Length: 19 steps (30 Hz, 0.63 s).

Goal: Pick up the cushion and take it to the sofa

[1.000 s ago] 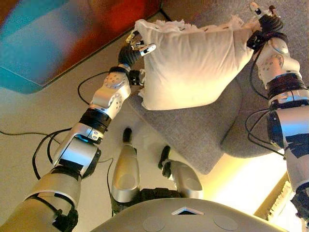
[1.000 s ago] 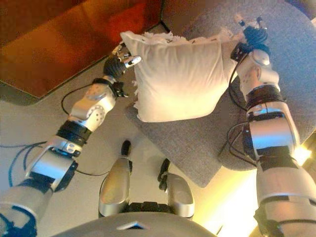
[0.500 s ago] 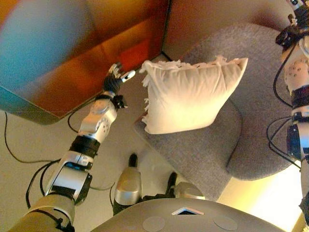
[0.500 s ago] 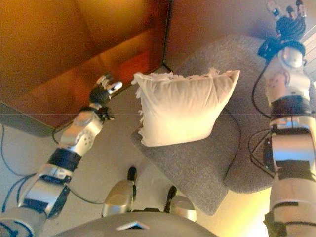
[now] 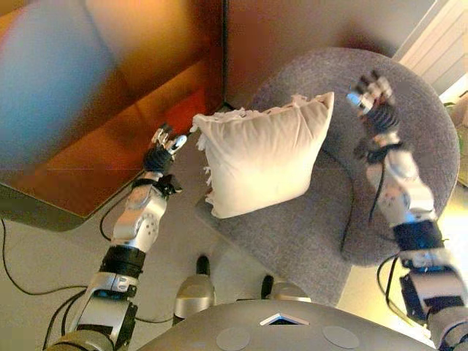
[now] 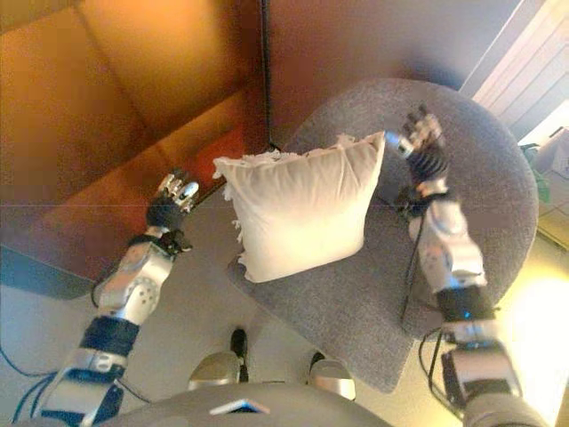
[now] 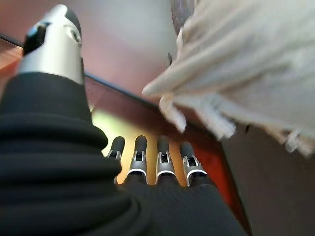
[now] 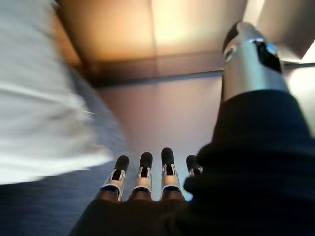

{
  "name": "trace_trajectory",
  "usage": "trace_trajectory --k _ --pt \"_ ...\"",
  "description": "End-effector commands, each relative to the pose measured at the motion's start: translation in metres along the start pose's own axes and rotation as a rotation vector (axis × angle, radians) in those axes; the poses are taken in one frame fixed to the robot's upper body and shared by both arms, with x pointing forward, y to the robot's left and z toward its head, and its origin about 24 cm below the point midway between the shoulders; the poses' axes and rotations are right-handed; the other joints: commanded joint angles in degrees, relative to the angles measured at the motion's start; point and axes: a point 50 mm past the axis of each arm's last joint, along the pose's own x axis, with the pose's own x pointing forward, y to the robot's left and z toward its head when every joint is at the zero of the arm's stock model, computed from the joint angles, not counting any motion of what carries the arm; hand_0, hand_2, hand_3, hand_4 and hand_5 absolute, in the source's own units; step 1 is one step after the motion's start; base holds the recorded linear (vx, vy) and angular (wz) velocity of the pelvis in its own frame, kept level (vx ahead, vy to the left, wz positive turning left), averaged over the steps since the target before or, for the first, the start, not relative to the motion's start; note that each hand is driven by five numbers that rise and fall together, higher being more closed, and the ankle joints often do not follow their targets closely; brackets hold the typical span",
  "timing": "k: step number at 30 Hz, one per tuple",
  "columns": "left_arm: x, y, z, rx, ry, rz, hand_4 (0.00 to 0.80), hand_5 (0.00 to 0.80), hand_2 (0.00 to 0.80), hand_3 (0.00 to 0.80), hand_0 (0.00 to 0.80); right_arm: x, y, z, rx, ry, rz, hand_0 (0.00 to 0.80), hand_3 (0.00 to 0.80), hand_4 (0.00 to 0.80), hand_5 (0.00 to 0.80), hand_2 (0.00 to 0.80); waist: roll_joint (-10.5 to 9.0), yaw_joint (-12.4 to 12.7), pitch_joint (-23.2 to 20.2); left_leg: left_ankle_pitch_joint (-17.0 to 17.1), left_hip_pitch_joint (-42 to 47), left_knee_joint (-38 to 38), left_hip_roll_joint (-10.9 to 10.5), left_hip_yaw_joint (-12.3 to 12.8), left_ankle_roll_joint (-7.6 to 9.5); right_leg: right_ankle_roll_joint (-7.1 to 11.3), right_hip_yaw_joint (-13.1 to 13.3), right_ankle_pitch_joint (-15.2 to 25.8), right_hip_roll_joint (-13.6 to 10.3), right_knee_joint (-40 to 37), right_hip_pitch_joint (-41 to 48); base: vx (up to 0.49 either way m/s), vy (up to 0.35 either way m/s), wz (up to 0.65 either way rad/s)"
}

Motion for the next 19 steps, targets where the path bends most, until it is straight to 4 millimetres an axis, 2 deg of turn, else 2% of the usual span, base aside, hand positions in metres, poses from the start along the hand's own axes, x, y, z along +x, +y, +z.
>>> trace_trajectory --k 1,5,8,12,13,19 --pt "-0.008 -0.013 0.008 -0.039 -0.090 -0.145 0.000 0.000 0.000 0.000 0.000 -0.012 0.004 0.006 0.101 -0.141 0.029 0.000 0.000 0.000 0.000 0.000 1.17 0.03 -3.23 -5.94 3.07 1.23 1.05 2.15 -1.13 5.02 -0.28 6.40 -3.25 -1.48 -3.88 -0.090 -0.006 -0.06" --pt "-0.026 -0.015 -0.007 -0.060 -0.073 -0.240 0.000 0.000 0.000 0.000 0.000 -0.034 0.020 -0.038 0.230 -0.065 0.078 0.000 0.000 0.000 0.000 0.000 1.70 -0.42 -2.98 -5.89 2.88 0.71 0.51 2.76 -0.62 5.06 -1.06 7.15 -3.18 -2.16 -4.44 -0.102 -0.013 -0.03" --pt "-0.038 -0.008 -0.016 -0.113 -0.056 -0.249 0.000 0.000 0.000 0.000 0.000 -0.045 0.025 -0.057 0.280 -0.002 0.096 0.000 0.000 0.000 0.000 0.000 2.04 -0.55 -2.35 -5.98 2.59 0.80 0.12 2.99 -0.33 5.03 -0.74 7.53 -2.97 -2.45 -5.08 -0.097 -0.006 -0.14" --pt "-0.049 -0.004 -0.026 -0.162 -0.043 -0.246 0.000 0.000 0.000 0.000 0.000 -0.056 0.028 -0.072 0.361 0.047 0.127 0.000 0.000 0.000 0.000 0.000 2.29 -0.78 -1.40 -5.97 1.81 1.14 -0.07 3.20 0.00 4.70 0.13 7.54 -2.52 -2.41 -5.99 -0.094 -0.013 -0.11" --pt "-0.050 -0.003 -0.029 -0.168 -0.040 -0.241 0.000 0.000 0.000 0.000 0.000 -0.059 0.028 -0.076 0.332 0.063 0.120 0.000 0.000 0.000 0.000 0.000 2.29 -0.83 -1.09 -5.98 1.61 1.21 -0.06 3.17 0.08 4.60 0.33 7.43 -2.38 -2.35 -6.13 -0.066 -0.021 -0.04" --pt "-0.046 -0.013 -0.035 -0.131 -0.004 -0.256 0.000 0.000 0.000 0.000 0.000 -0.054 0.029 -0.085 0.309 0.128 0.064 0.000 0.000 0.000 0.000 0.000 2.05 -0.61 -0.62 -6.08 1.73 1.21 0.01 2.66 0.00 4.20 -0.25 7.27 -1.99 -3.05 -5.29 -0.029 -0.023 -0.01"
